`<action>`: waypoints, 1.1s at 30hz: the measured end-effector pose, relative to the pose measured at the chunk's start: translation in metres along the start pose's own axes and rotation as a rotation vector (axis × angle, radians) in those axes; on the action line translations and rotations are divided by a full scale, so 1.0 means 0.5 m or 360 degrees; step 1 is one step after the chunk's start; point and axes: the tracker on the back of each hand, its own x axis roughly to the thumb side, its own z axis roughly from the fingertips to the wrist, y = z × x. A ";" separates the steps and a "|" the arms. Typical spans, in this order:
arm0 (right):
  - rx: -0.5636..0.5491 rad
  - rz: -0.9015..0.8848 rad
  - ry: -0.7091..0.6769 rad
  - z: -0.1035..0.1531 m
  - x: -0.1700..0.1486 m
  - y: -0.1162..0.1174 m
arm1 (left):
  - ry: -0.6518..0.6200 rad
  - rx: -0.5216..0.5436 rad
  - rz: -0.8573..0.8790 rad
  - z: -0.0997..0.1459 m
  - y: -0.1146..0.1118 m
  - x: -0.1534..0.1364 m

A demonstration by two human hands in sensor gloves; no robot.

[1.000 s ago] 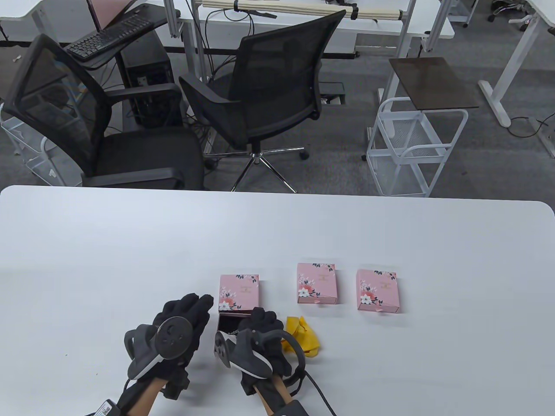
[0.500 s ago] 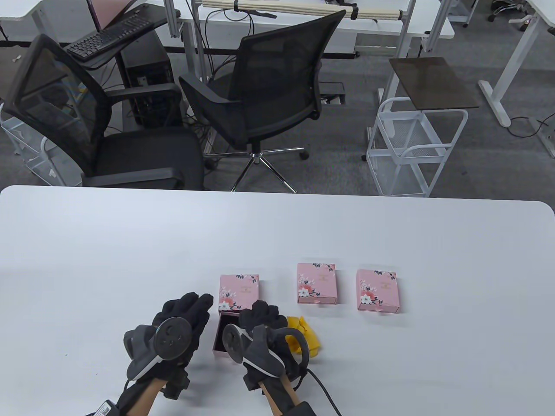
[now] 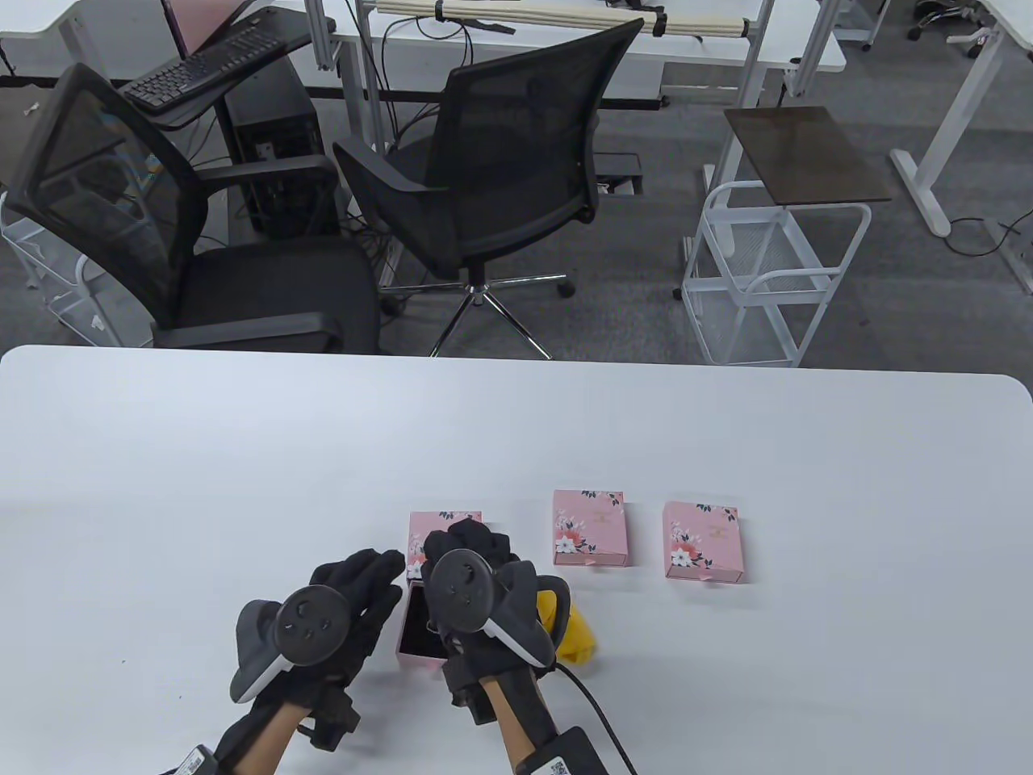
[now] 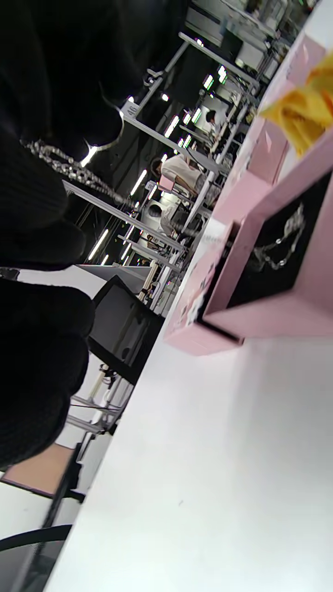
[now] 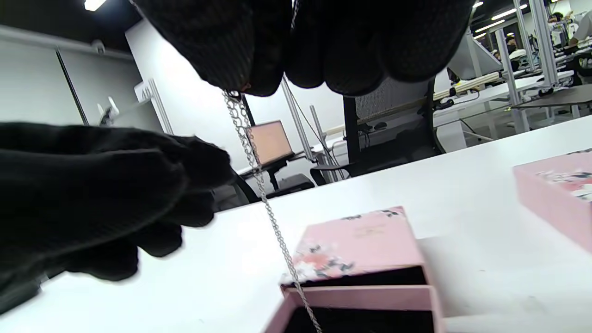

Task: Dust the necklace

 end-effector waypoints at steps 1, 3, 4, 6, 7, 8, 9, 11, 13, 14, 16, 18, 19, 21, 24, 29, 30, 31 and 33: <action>0.0025 0.0000 -0.0009 0.000 -0.002 -0.004 | -0.0008 -0.0025 0.0070 -0.002 0.000 0.001; -0.0027 -0.0040 -0.0024 0.005 -0.004 -0.015 | -0.0023 -0.0073 0.0158 -0.004 0.000 0.005; -0.0042 -0.0069 -0.0042 0.006 -0.004 -0.023 | -0.0024 -0.0085 0.0189 -0.006 -0.001 0.008; -0.0070 -0.0167 -0.0061 0.010 -0.006 -0.040 | -0.0023 -0.0089 0.0231 -0.011 0.000 0.017; -0.0077 -0.0195 -0.0064 0.011 -0.006 -0.043 | -0.0028 -0.0093 0.0269 -0.011 0.000 0.021; -0.0084 -0.0262 -0.0072 0.012 -0.007 -0.050 | -0.0024 -0.0091 0.0364 -0.010 0.001 0.031; -0.0090 -0.0330 -0.0080 0.014 -0.009 -0.056 | 0.0010 -0.0054 0.0472 -0.009 0.003 0.044; -0.0103 -0.0418 -0.0097 0.015 -0.011 -0.065 | 0.0062 0.0028 0.0536 -0.008 0.008 0.061; -0.0134 -0.0491 -0.0103 0.018 -0.015 -0.075 | 0.0054 0.0097 0.0526 -0.013 0.015 0.075; -0.0148 -0.0521 -0.0104 0.020 -0.018 -0.079 | 0.0028 0.0095 0.0539 -0.016 0.019 0.077; -0.0177 -0.0560 -0.0086 0.021 -0.025 -0.084 | 0.0012 0.0120 0.0628 -0.019 0.027 0.078; -0.0240 -0.0601 -0.0031 0.020 -0.039 -0.090 | -0.0009 0.0076 0.0670 -0.025 0.045 0.077; -0.0260 -0.0614 -0.0014 0.020 -0.044 -0.092 | -0.0017 0.0032 0.0663 -0.028 0.053 0.077; -0.0307 -0.0677 0.0053 0.020 -0.062 -0.093 | -0.0063 -0.0128 0.0633 -0.038 0.075 0.081; -0.0289 -0.0736 0.0113 0.017 -0.078 -0.088 | -0.0084 -0.0257 0.0664 -0.050 0.095 0.085; -0.0180 -0.0834 0.0223 0.007 -0.101 -0.067 | -0.0088 -0.0429 0.0938 -0.067 0.098 0.076; -0.0143 -0.0835 0.0233 0.005 -0.104 -0.064 | -0.0083 -0.0450 0.0983 -0.068 0.096 0.073; -0.0111 -0.0835 0.0244 0.003 -0.106 -0.060 | -0.0075 -0.0462 0.1032 -0.070 0.094 0.070; -0.0099 -0.0820 0.0272 0.002 -0.110 -0.055 | -0.0061 -0.0475 0.1102 -0.071 0.093 0.066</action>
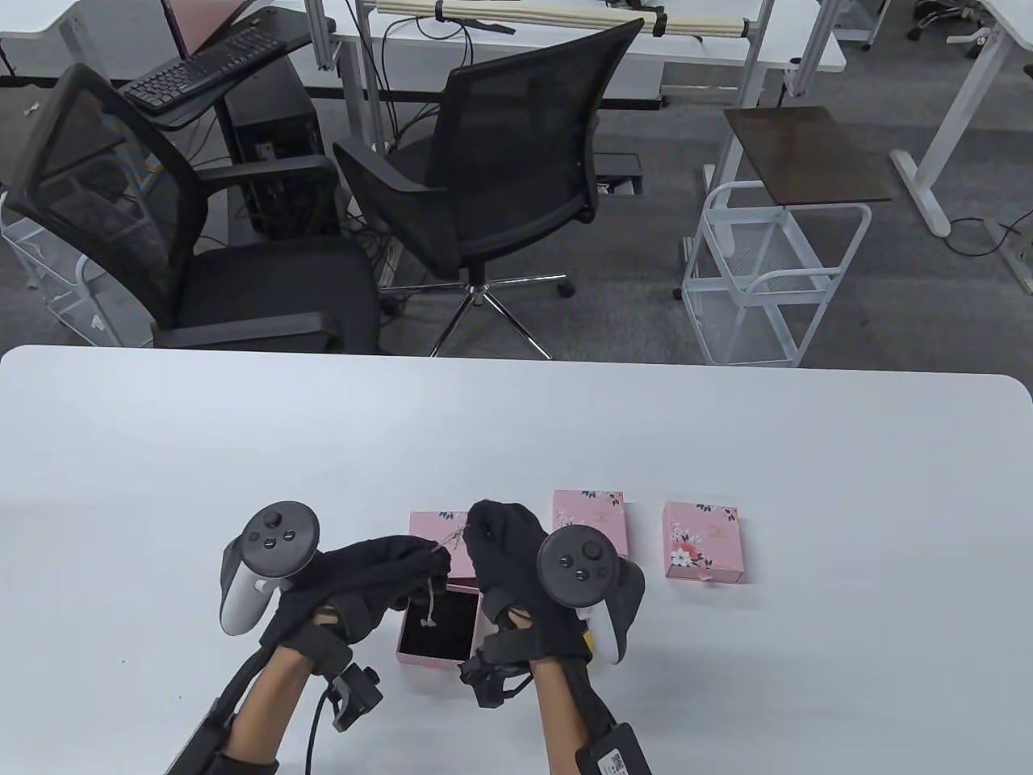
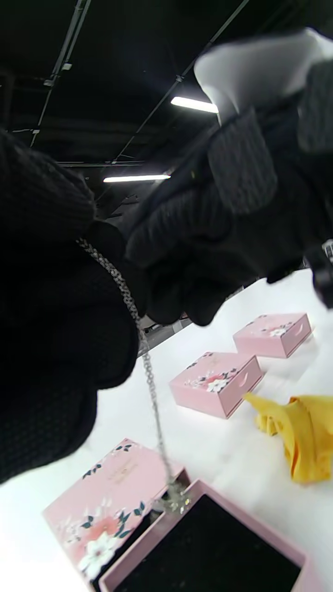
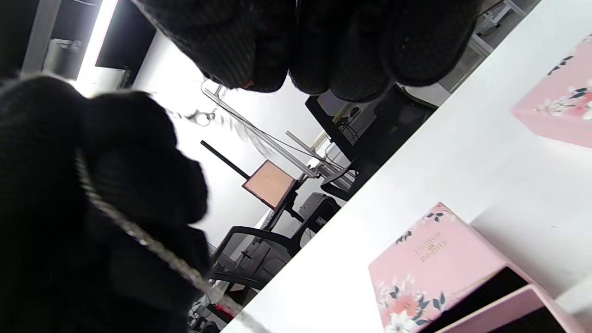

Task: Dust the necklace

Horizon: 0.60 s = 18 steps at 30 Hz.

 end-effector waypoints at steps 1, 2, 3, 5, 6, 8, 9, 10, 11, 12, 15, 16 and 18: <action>0.0020 0.0001 0.0007 -0.001 -0.002 0.002 | -0.0001 0.0015 0.0040 0.000 0.002 -0.003; 0.0031 -0.0005 0.0015 -0.001 -0.002 0.002 | -0.0004 0.0023 0.0068 0.000 0.003 -0.005; 0.0050 -0.0025 0.0029 0.000 -0.001 0.002 | -0.0009 0.0021 0.0125 -0.001 0.005 -0.010; 0.0047 -0.0049 0.0013 0.003 0.006 0.000 | 0.0005 0.0032 0.0252 0.000 0.008 -0.018; 0.0031 -0.0046 0.0004 0.005 0.011 -0.003 | 0.0004 0.0048 0.0308 0.000 0.010 -0.021; -0.0003 -0.0013 -0.0025 0.010 0.023 -0.009 | 0.0001 0.0071 0.0366 0.000 0.012 -0.023; -0.0022 0.0008 -0.0037 0.014 0.028 -0.011 | -0.0007 0.0083 0.0372 0.001 0.014 -0.023; -0.0036 0.0022 -0.0053 0.016 0.033 -0.012 | -0.0012 0.0094 0.0373 0.002 0.015 -0.022; -0.0043 0.0029 -0.0079 0.019 0.038 -0.013 | -0.0017 0.0116 0.0371 0.003 0.016 -0.020; -0.0044 0.0029 -0.0099 0.021 0.043 -0.014 | -0.0019 0.0134 0.0371 0.005 0.016 -0.019; -0.0024 0.0004 -0.0163 0.030 0.063 -0.013 | -0.0031 0.0225 0.0386 0.010 0.016 -0.016; -0.0038 0.0015 -0.0179 0.035 0.071 -0.012 | -0.0038 0.0267 0.0399 0.012 0.015 -0.015; -0.0031 0.0077 -0.0232 0.042 0.087 -0.007 | -0.0059 0.0353 0.0432 0.015 0.013 -0.014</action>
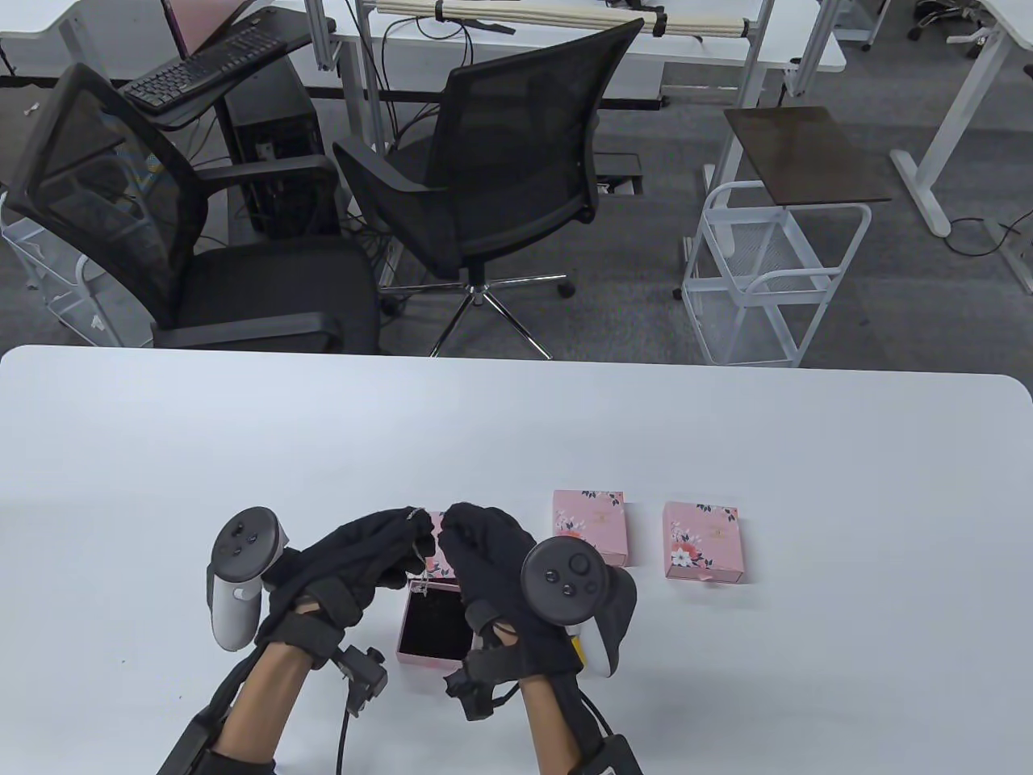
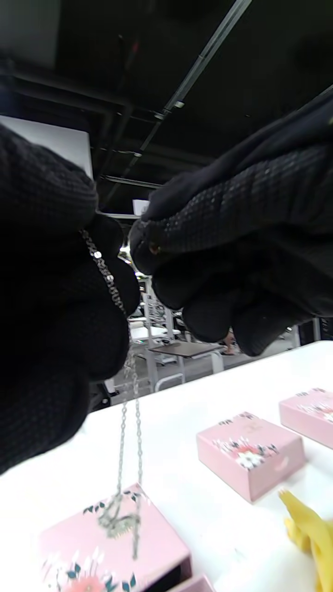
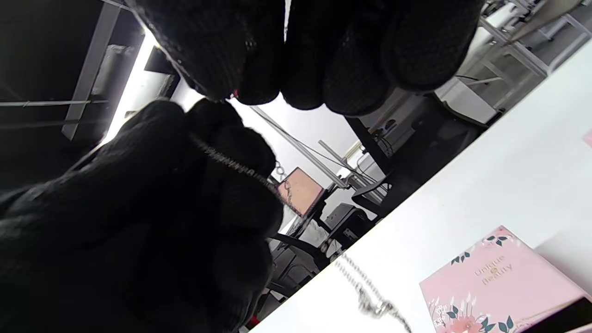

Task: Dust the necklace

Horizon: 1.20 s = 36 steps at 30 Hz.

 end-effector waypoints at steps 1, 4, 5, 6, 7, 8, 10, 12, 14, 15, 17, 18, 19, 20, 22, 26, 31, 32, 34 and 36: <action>0.0009 0.0023 -0.0012 0.002 0.006 0.002 | -0.0012 0.0020 0.0015 0.001 -0.001 0.000; 0.0044 0.0075 -0.0034 0.004 0.016 0.013 | -0.0055 0.0063 0.0029 0.004 -0.003 0.005; 0.0048 0.0087 -0.0037 0.005 0.017 0.017 | -0.0071 0.0070 0.0011 0.005 -0.004 0.008; 0.0047 0.0097 -0.0043 0.005 0.018 0.024 | -0.0083 0.0075 -0.0008 0.007 -0.005 0.010; 0.0041 0.0101 -0.0043 0.006 0.019 0.029 | -0.0093 0.0075 -0.0032 0.007 -0.006 0.012; 0.0035 0.0105 -0.0043 0.006 0.019 0.033 | -0.0099 0.0071 -0.0047 0.008 -0.007 0.013; 0.0011 0.0120 -0.0067 0.008 0.018 0.048 | -0.0099 0.0072 -0.0066 0.009 -0.013 0.015; -0.0013 0.0152 -0.0099 0.008 0.016 0.063 | -0.0086 0.0117 -0.0077 0.011 -0.013 0.014; -0.0068 0.0203 -0.0102 0.009 0.015 0.070 | -0.0092 0.0113 -0.0101 0.010 -0.012 0.013; -0.0069 0.0210 -0.0125 0.009 0.016 0.074 | -0.0097 0.0104 -0.0089 0.009 -0.012 0.013; 0.0006 0.0223 -0.0128 0.009 0.019 0.080 | -0.0108 0.0095 -0.0020 0.008 -0.011 0.013; 0.0031 0.0227 -0.0136 0.009 0.021 0.082 | -0.0117 0.0104 -0.0003 0.008 -0.009 0.013; 0.0059 0.0236 -0.0142 0.009 0.022 0.085 | -0.0119 0.0139 0.0009 0.009 -0.004 0.014; 0.0075 0.0238 -0.0148 0.009 0.023 0.086 | -0.0122 0.0158 0.0004 0.010 -0.001 0.013; 0.0110 0.0233 -0.0147 0.009 0.026 0.090 | -0.0135 0.0181 0.0018 0.012 0.008 0.015; -0.0039 0.0221 -0.0130 0.015 0.026 0.089 | -0.0149 0.0145 0.0020 0.014 0.006 0.022; -0.0120 0.0213 -0.0135 0.018 0.023 0.085 | -0.0160 0.0098 -0.0029 0.016 -0.007 0.028; -0.0135 0.0209 -0.0135 0.018 0.022 0.085 | -0.0160 0.0094 -0.0033 0.017 -0.009 0.029; -0.0177 0.0194 -0.0157 0.018 0.021 0.086 | -0.0159 0.0089 -0.0051 0.017 -0.011 0.030; -0.0198 0.0176 -0.0174 0.020 0.024 0.087 | -0.0157 0.0089 -0.0059 0.016 -0.011 0.028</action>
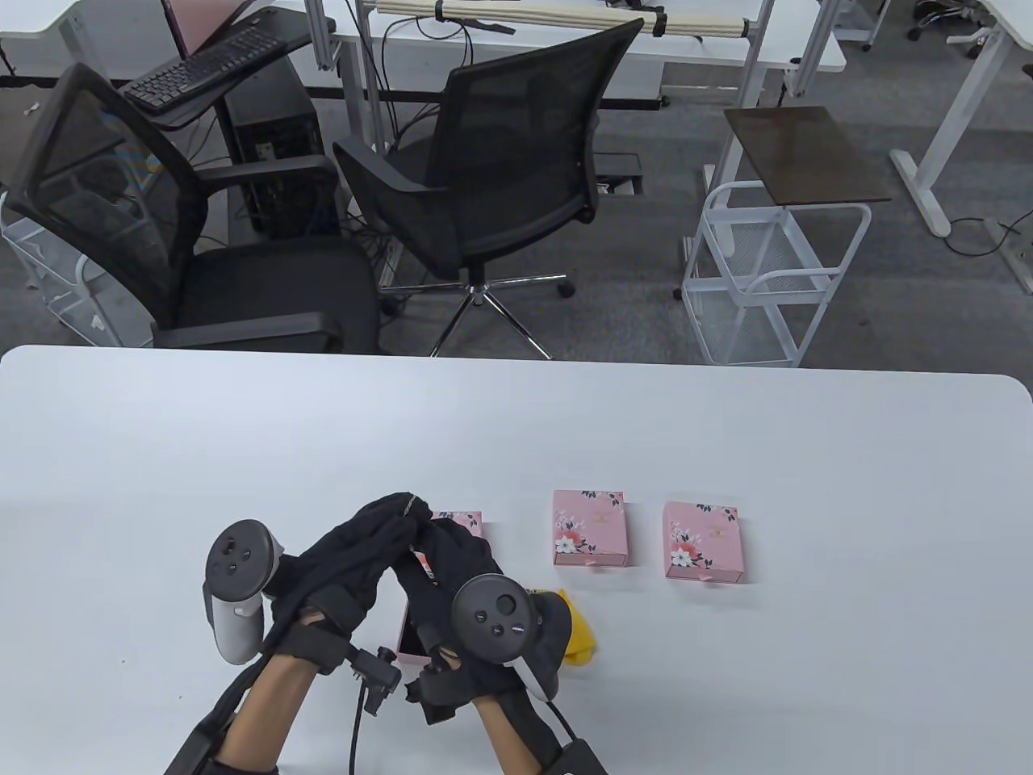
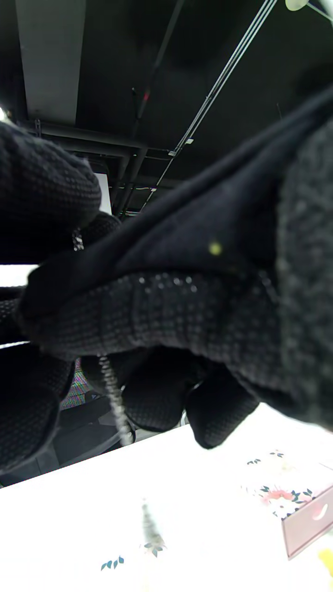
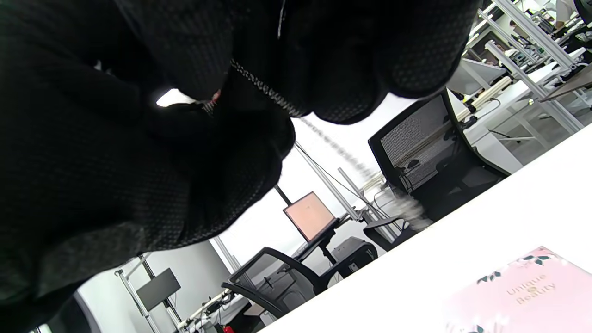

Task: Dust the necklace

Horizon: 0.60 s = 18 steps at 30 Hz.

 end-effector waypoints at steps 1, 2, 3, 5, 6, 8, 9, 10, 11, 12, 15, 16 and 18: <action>0.0005 0.0000 -0.0008 0.000 0.001 0.000 | -0.0001 0.0004 0.0001 0.000 0.001 -0.001; 0.0027 0.0018 -0.0012 -0.001 0.004 0.000 | 0.0000 0.0030 0.0017 0.000 0.003 -0.001; 0.0056 0.0049 -0.0030 -0.001 0.006 0.000 | 0.0001 0.0058 0.0026 0.000 0.007 -0.002; 0.0066 0.0086 -0.0043 -0.001 0.007 0.001 | 0.0004 0.0105 0.0042 0.001 0.017 -0.003; 0.0086 0.0106 -0.0047 -0.002 0.007 0.003 | 0.0000 0.0139 0.0063 0.002 0.023 -0.003; 0.0137 0.0120 -0.0046 -0.003 0.006 0.007 | -0.0006 0.0166 0.0098 0.002 0.034 -0.003; 0.0169 0.0120 -0.0038 -0.004 0.005 0.011 | -0.0010 0.0169 0.0123 0.001 0.040 -0.003; 0.0190 0.0121 -0.0033 -0.004 0.004 0.013 | -0.0014 0.0158 0.0138 0.000 0.044 -0.003; 0.0233 0.0124 -0.0024 -0.005 0.003 0.016 | -0.0014 0.0129 0.0158 -0.002 0.049 -0.004; 0.0265 0.0126 -0.0025 -0.005 0.003 0.018 | -0.0014 0.0120 0.0183 -0.003 0.053 -0.005; 0.0298 0.0129 -0.0026 -0.005 0.003 0.023 | -0.0024 0.0131 0.0214 -0.003 0.062 -0.006; 0.0312 0.0144 -0.0030 -0.006 0.004 0.025 | -0.0035 0.0145 0.0218 -0.003 0.066 -0.005; 0.0325 0.0159 -0.0034 -0.005 0.004 0.026 | -0.0049 0.0176 0.0210 -0.001 0.072 -0.001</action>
